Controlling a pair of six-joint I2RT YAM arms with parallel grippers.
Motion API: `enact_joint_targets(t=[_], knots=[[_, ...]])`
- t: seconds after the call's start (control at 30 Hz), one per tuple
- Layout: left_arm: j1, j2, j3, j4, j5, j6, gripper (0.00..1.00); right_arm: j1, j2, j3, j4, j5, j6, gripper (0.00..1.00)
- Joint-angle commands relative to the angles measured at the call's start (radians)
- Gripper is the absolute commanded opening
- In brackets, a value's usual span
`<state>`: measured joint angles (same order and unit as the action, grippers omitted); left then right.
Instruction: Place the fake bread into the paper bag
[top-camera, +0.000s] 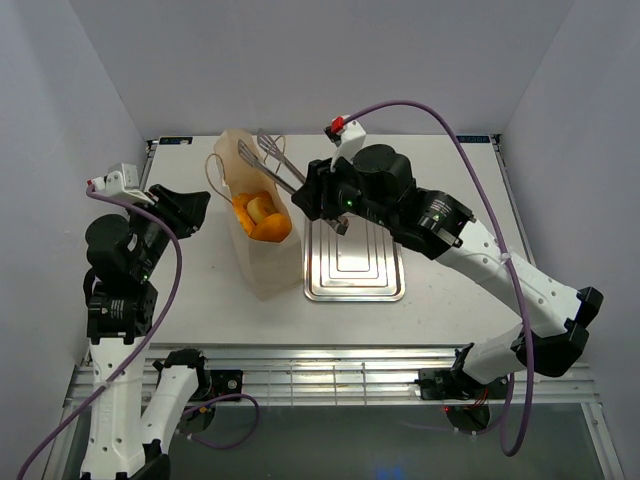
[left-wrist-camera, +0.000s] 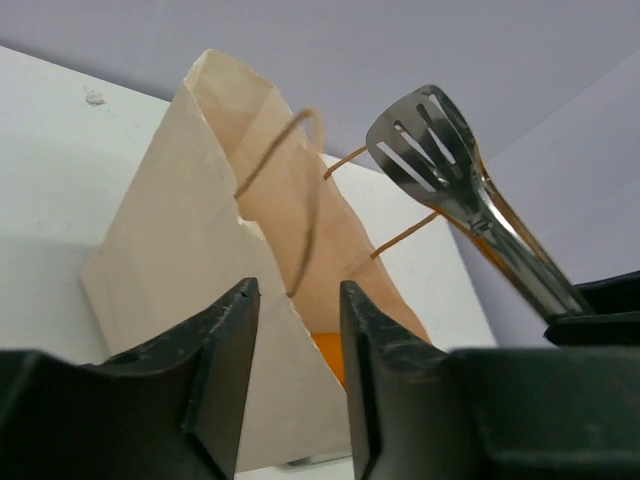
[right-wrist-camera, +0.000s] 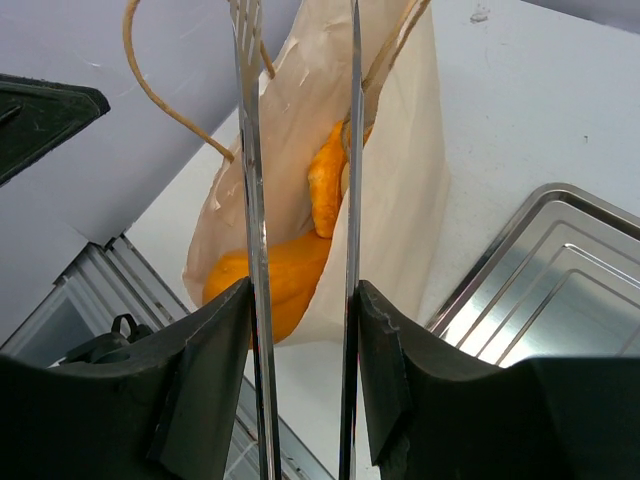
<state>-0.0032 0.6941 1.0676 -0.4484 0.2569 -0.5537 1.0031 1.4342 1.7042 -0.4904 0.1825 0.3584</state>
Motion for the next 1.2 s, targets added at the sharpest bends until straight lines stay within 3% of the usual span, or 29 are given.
enact_joint_targets(t=[0.0,0.1,0.33,0.67,0.87,1.17], knots=[[0.002,-0.024,0.035,-0.016,-0.030,-0.002,0.51,0.005,-0.060,0.000,0.084,0.000,-0.016,0.50],[0.002,-0.021,0.038,-0.015,-0.030,-0.002,0.69,0.006,-0.076,-0.015,0.095,-0.002,-0.016,0.50],[0.002,-0.024,0.052,-0.021,-0.034,-0.006,0.86,0.005,-0.107,-0.023,0.102,-0.012,-0.010,0.50],[0.002,-0.038,0.115,-0.073,-0.176,0.034,0.88,0.006,-0.191,-0.021,0.122,-0.037,0.004,0.50],[0.002,-0.036,0.132,-0.082,-0.215,0.041,0.88,0.005,-0.270,-0.023,0.119,0.043,-0.033,0.52],[0.002,-0.030,0.115,-0.081,-0.211,0.034,0.88,-0.023,-0.394,-0.176,0.098,0.541,-0.202,0.49]])
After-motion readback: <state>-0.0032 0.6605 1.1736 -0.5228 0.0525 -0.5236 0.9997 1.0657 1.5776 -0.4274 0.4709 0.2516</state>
